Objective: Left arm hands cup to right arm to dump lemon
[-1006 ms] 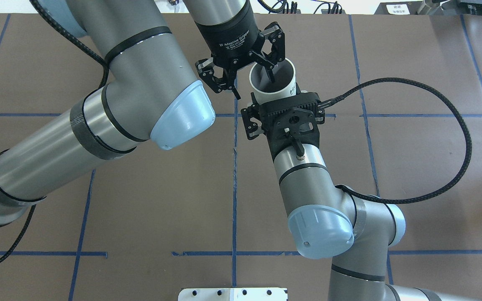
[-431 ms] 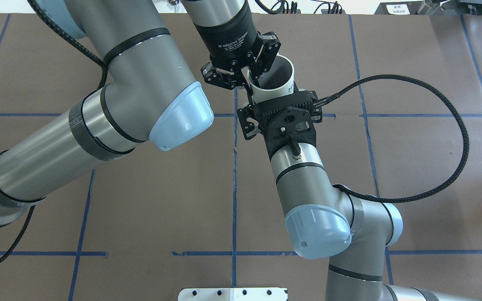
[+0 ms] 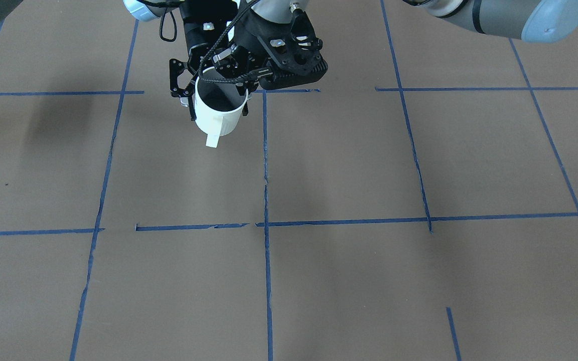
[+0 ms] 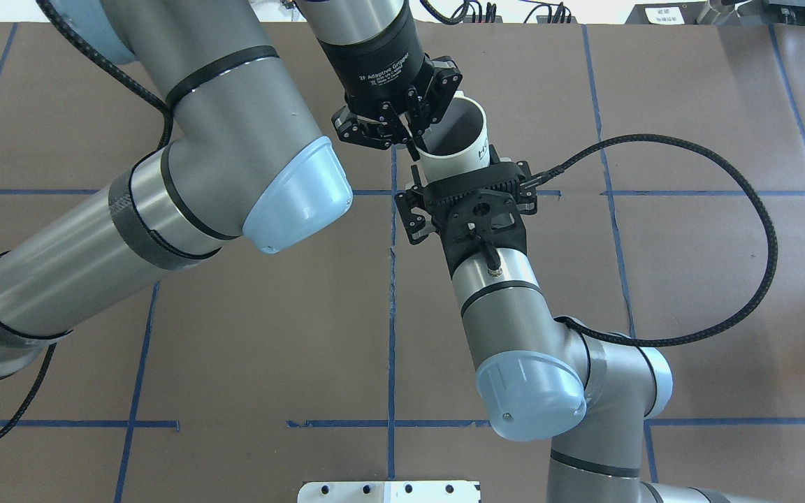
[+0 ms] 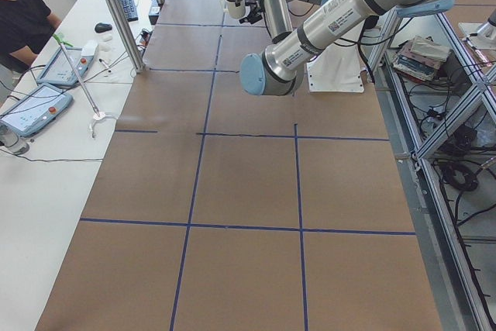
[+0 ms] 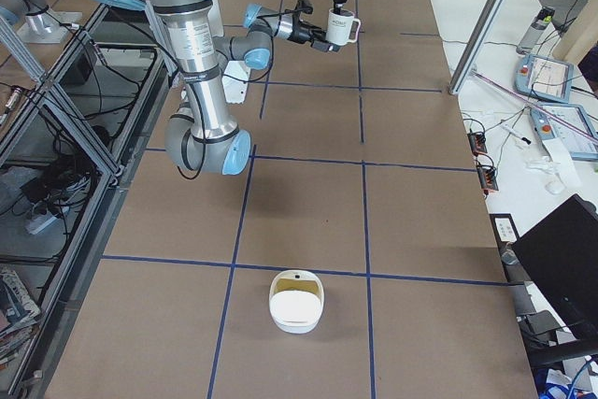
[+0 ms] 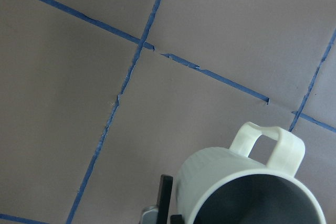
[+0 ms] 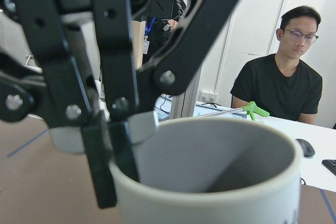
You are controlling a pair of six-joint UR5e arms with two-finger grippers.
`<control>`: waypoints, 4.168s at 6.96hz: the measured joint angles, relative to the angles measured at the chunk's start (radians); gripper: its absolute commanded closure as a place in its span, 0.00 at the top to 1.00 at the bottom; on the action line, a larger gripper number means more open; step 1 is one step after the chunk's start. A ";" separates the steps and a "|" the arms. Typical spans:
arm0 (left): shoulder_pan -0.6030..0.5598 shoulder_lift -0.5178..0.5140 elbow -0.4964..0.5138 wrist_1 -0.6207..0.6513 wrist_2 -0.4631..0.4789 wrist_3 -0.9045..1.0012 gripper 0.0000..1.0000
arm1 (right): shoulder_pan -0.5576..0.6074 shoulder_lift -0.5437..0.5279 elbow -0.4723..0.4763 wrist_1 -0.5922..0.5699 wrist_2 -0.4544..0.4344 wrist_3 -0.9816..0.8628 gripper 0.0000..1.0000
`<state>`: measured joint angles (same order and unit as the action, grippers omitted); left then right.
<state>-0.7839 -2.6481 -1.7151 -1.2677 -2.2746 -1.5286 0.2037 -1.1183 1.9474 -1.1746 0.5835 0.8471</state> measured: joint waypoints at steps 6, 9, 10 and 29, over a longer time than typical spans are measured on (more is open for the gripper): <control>-0.063 0.562 -0.475 -0.065 0.154 0.236 0.01 | 0.119 -0.229 0.139 -0.005 0.395 0.001 1.00; -0.064 1.024 -0.578 -0.303 0.203 0.535 0.03 | 0.395 -0.375 0.212 -0.013 0.836 -0.029 1.00; -0.086 1.112 -0.553 -0.366 0.204 0.630 0.03 | 0.489 -0.411 0.216 -0.014 0.963 -0.065 1.00; -0.830 1.256 -0.178 -0.174 -0.182 1.525 1.00 | 1.299 -0.809 0.022 -0.388 1.837 -0.795 1.00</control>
<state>-1.6137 -1.3919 -1.8932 -1.4417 -2.4563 -0.0031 1.5028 -1.9272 1.9694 -1.5624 2.4204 0.0516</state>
